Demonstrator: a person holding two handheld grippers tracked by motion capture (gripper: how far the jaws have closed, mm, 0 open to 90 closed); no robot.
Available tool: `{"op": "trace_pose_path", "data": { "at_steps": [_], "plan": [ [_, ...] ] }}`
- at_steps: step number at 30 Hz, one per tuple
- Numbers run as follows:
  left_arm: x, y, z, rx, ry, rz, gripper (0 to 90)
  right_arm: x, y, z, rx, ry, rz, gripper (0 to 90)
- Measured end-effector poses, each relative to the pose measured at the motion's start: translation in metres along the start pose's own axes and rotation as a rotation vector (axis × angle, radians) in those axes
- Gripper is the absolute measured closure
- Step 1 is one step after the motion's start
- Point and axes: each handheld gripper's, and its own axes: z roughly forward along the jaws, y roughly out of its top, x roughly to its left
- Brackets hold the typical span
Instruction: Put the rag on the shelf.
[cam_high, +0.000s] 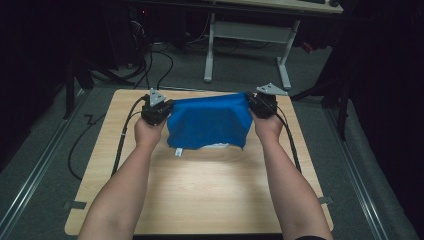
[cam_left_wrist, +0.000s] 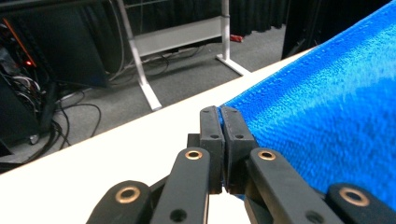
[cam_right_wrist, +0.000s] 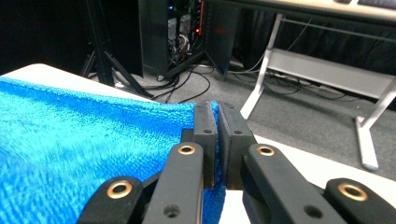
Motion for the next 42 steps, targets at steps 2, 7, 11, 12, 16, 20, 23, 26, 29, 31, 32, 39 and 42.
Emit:
{"op": "trace_pose_path", "data": {
  "at_steps": [2,7,11,12,16,20,23,26,29,31,32,39,42],
  "plan": [
    [-0.002,-0.005,0.0,0.004,-0.007,-0.002,88.7,-0.001,-0.006,0.0,0.006,0.006,0.011,87.4],
    [-0.006,-0.014,0.003,0.022,-0.023,-0.008,88.7,-0.002,-0.025,0.001,0.028,0.014,0.033,87.4],
    [-0.009,-0.018,0.005,0.045,-0.033,-0.004,88.6,-0.003,-0.036,0.0,0.038,0.018,0.049,87.4],
    [-0.01,-0.019,0.006,0.049,-0.037,-0.008,88.6,-0.003,-0.039,0.0,0.042,0.021,0.06,87.4],
    [-0.009,-0.024,0.005,0.052,-0.04,-0.025,88.5,-0.002,-0.048,0.0,0.056,0.029,0.068,87.3],
    [-0.008,-0.03,0.002,0.057,-0.039,-0.037,88.5,0.002,-0.052,0.001,0.067,0.041,0.07,87.2],
    [-0.008,-0.035,-0.001,0.06,-0.04,-0.047,88.4,0.005,-0.055,0.002,0.075,0.046,0.073,87.2],
    [-0.008,-0.04,-0.002,0.066,-0.047,-0.063,88.3,0.008,-0.059,0.003,0.084,0.051,0.072,87.1],
    [-0.009,-0.047,-0.001,0.083,-0.059,-0.078,88.0,0.01,-0.066,0.004,0.092,0.056,0.081,87.1],
    [-0.01,-0.049,-0.001,0.086,-0.059,-0.077,87.7,0.01,-0.068,0.004,0.096,0.057,0.088,87.1],
    [-0.011,-0.05,0.0,0.089,-0.065,-0.082,87.7,0.01,-0.07,0.004,0.101,0.058,0.093,87.0],
    [-0.015,-0.053,-0.002,0.093,-0.072,-0.087,83.2,0.01,-0.078,0.005,0.128,0.058,0.091,86.0],
    [-0.015,-0.053,-0.004,0.088,-0.067,-0.089,79.1,0.011,-0.077,0.004,0.127,0.057,0.087,84.4]
  ]
}}
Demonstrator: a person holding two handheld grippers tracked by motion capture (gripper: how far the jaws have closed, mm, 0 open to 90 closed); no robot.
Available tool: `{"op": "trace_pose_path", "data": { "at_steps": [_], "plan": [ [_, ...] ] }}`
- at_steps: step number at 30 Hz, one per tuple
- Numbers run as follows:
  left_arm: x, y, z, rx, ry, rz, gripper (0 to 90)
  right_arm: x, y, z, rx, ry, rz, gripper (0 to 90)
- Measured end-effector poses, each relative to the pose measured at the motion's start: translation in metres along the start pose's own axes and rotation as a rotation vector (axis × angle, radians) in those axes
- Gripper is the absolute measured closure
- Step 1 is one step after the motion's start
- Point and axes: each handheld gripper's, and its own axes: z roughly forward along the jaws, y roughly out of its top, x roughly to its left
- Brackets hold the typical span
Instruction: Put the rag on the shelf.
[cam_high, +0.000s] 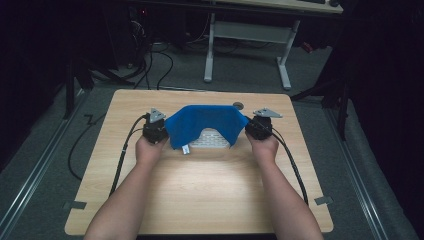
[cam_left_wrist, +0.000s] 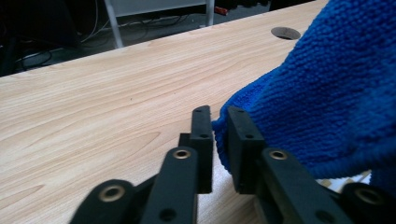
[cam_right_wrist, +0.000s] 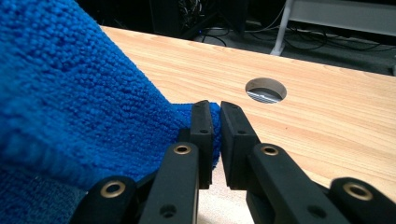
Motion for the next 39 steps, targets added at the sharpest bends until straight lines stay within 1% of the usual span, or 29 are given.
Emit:
{"op": "trace_pose_path", "data": {
  "at_steps": [3,4,5,7,9,10,12,15,17,18,19,22,25,28,29,31,34,37,39],
  "plan": [
    [0.001,-0.001,-0.001,-0.001,0.0,-0.014,77.8,0.0,-0.001,-0.001,0.002,-0.006,0.004,81.7],
    [0.001,-0.002,-0.002,-0.001,0.002,-0.018,76.7,0.0,-0.001,-0.001,0.004,-0.006,0.01,79.4],
    [0.001,-0.003,-0.002,0.001,0.006,-0.024,74.2,0.0,-0.002,-0.001,0.008,-0.007,0.014,76.1],
    [0.001,-0.003,-0.003,0.01,0.021,-0.035,65.4,-0.001,-0.002,-0.003,0.005,-0.016,0.018,70.2],
    [0.002,-0.005,-0.003,0.02,0.029,-0.049,59.4,-0.003,-0.003,-0.007,-0.01,-0.033,0.033,66.0],
    [0.003,-0.005,-0.003,0.037,0.035,-0.055,56.9,-0.005,-0.003,-0.009,-0.016,-0.034,0.044,64.8],
    [0.003,-0.006,-0.004,0.046,0.041,-0.061,54.8,-0.01,-0.004,-0.013,-0.012,-0.039,0.058,62.4],
    [0.002,-0.008,-0.004,0.062,0.047,-0.053,54.7,-0.014,-0.004,-0.018,0.002,-0.057,0.056,61.0],
    [0.001,-0.009,-0.003,0.063,0.042,-0.052,54.7,-0.016,-0.005,-0.02,0.009,-0.059,0.058,60.1],
    [0.0,-0.009,-0.003,0.067,0.042,-0.049,54.8,-0.017,-0.006,-0.021,0.002,-0.059,0.055,60.1],
    [-0.001,-0.009,-0.003,0.068,0.041,-0.045,54.8,-0.017,-0.007,-0.022,0.0,-0.061,0.063,60.1],
    [-0.002,-0.009,-0.003,0.072,0.05,-0.038,54.7,-0.02,-0.013,-0.02,0.019,-0.065,0.068,60.2],
    [-0.001,-0.011,-0.006,0.064,0.059,-0.043,54.4,-0.02,-0.018,-0.019,0.044,-0.066,0.065,60.2],
    [0.001,-0.015,-0.008,0.068,0.07,-0.051,53.8,-0.019,-0.02,-0.02,0.053,-0.067,0.058,60.2],
    [0.002,-0.016,-0.009,0.064,0.071,-0.057,53.7,-0.018,-0.021,-0.02,0.05,-0.065,0.059,60.3],
    [0.003,-0.019,-0.012,0.072,0.081,-0.058,53.3,-0.018,-0.024,-0.022,0.043,-0.068,0.065,60.7],
    [0.003,-0.022,-0.017,0.067,0.087,-0.057,53.1,-0.018,-0.027,-0.025,0.054,-0.074,0.064,60.8],
    [0.003,-0.024,-0.022,0.061,0.092,-0.057,53.1,-0.018,-0.028,-0.03,0.054,-0.079,0.049,60.9],
    [0.002,-0.024,-0.025,0.071,0.094,-0.049,53.1,-0.016,-0.029,-0.034,0.039,-0.079,0.041,61.3]
  ]
}}
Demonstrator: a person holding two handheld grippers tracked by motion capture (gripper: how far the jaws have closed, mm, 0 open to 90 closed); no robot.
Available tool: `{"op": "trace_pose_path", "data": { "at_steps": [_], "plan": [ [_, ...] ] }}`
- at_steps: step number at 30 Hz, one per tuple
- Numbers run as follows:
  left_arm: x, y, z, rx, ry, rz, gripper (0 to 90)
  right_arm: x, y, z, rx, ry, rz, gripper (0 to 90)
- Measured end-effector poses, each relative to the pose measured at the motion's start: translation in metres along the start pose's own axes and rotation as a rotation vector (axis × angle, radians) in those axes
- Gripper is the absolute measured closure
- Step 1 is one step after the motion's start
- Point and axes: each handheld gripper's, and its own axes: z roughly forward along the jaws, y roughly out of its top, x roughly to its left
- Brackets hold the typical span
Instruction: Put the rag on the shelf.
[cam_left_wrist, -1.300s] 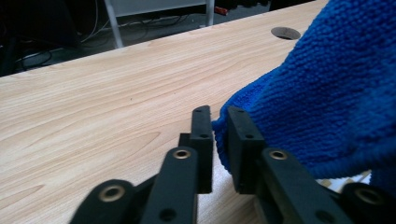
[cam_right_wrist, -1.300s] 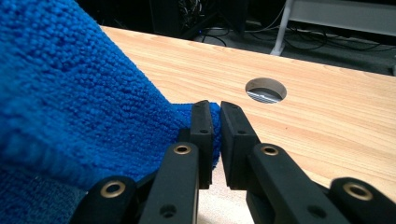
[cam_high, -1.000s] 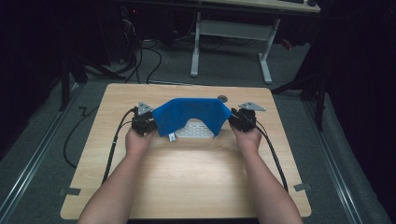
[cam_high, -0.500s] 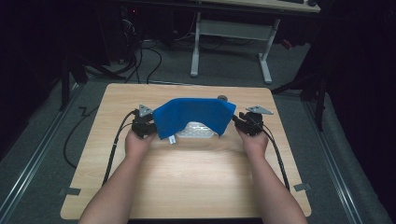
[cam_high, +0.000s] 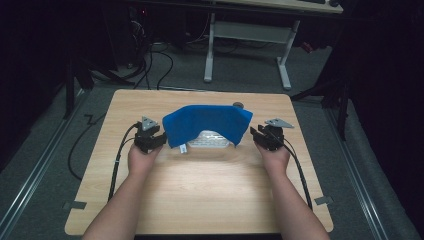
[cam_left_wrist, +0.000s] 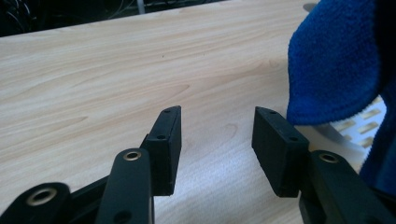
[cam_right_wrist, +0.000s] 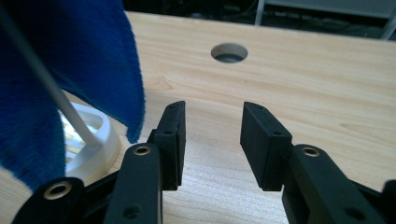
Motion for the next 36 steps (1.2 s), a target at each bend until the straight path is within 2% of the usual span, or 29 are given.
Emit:
{"op": "trace_pose_path", "data": {
  "at_steps": [1,8,10,13,18,19,22,24,27,31,34,36],
  "plan": [
    [-0.001,0.0,-0.001,-0.006,0.003,0.005,53.1,0.0,-0.001,-0.002,-0.012,-0.002,-0.004,61.4],
    [-0.004,-0.006,-0.013,-0.031,0.019,0.008,53.2,0.0,-0.004,-0.013,0.0,-0.015,-0.027,61.1],
    [-0.004,-0.008,-0.016,-0.033,0.019,0.009,53.1,0.001,-0.003,-0.017,-0.012,-0.014,-0.051,61.0],
    [-0.005,-0.011,-0.021,-0.036,0.025,0.008,53.1,0.0,-0.005,-0.025,-0.039,-0.012,-0.042,60.9],
    [-0.011,-0.017,-0.035,-0.031,0.031,0.026,52.9,0.001,-0.008,-0.042,-0.036,-0.014,-0.059,59.4],
    [-0.012,-0.019,-0.038,-0.029,0.027,0.024,52.7,0.002,-0.01,-0.047,-0.056,-0.009,-0.063,59.5],
    [-0.016,-0.025,-0.05,-0.031,0.018,0.022,52.2,0.004,-0.017,-0.061,-0.08,-0.001,-0.064,59.1],
    [-0.019,-0.03,-0.058,-0.02,0.012,0.032,52.0,0.007,-0.022,-0.07,-0.066,-0.007,-0.074,57.8],
    [-0.025,-0.04,-0.072,-0.025,-0.008,0.036,51.6,0.01,-0.032,-0.085,-0.109,0.0,-0.074,58.3],
    [-0.033,-0.053,-0.092,-0.041,-0.029,0.027,51.4,0.013,-0.048,-0.101,-0.101,-0.004,-0.061,58.1],
    [-0.044,-0.064,-0.105,-0.038,-0.031,0.049,50.5,0.018,-0.06,-0.11,-0.088,-0.014,-0.068,57.2],
    [-0.052,-0.077,-0.115,-0.045,-0.037,0.064,48.7,0.023,-0.068,-0.116,-0.08,-0.012,-0.081,55.1]
  ]
}}
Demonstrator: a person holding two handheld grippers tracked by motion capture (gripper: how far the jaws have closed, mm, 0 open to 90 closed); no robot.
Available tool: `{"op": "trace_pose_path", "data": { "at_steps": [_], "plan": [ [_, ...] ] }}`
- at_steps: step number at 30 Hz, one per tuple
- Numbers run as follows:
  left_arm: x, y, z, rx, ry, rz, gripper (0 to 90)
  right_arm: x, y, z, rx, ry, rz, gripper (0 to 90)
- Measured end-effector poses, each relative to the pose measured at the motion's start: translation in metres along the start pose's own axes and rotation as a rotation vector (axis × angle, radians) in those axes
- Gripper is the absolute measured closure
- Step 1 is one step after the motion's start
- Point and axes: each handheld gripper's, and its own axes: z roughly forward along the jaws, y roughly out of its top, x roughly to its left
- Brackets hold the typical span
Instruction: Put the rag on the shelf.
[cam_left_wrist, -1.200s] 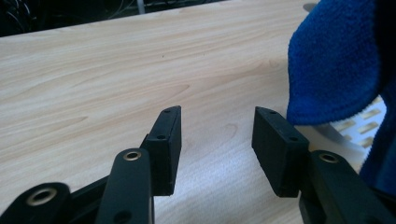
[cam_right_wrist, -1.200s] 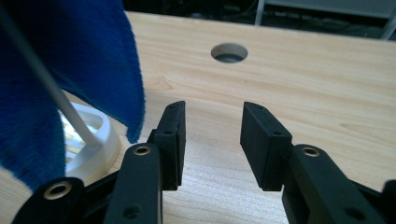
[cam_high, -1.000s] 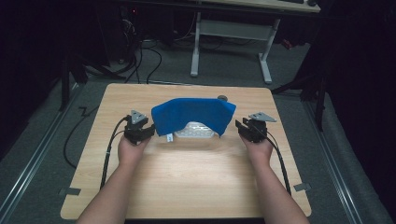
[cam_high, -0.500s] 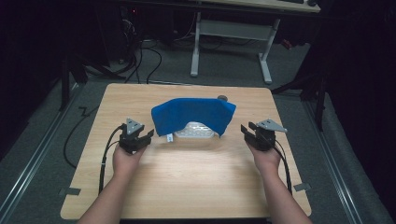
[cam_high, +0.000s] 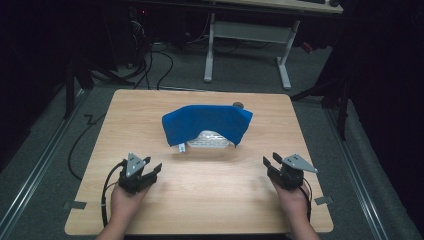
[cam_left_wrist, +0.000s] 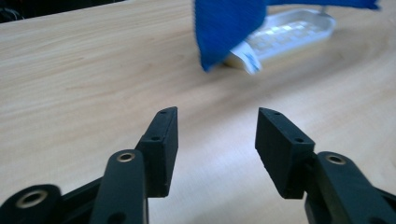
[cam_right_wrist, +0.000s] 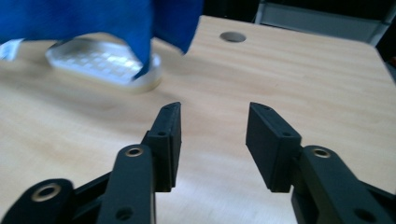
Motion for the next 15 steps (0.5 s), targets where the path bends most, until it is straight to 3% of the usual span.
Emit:
{"op": "trace_pose_path", "data": {
  "at_steps": [4,8,11,15],
  "plan": [
    [-0.017,-0.014,-0.013,0.047,-0.042,0.018,47.8,0.018,-0.019,-0.02,0.024,0.028,-0.015,52.7],
    [-0.031,-0.015,-0.011,0.067,-0.069,0.066,47.6,0.033,-0.03,-0.032,0.045,0.052,-0.053,52.6],
    [-0.036,-0.013,-0.008,0.067,-0.069,0.109,47.4,0.034,-0.028,-0.033,0.039,0.04,-0.045,52.3],
    [-0.034,-0.014,-0.009,0.061,-0.076,0.099,47.3,0.033,-0.029,-0.03,0.05,0.028,-0.031,52.0]
  ]
}}
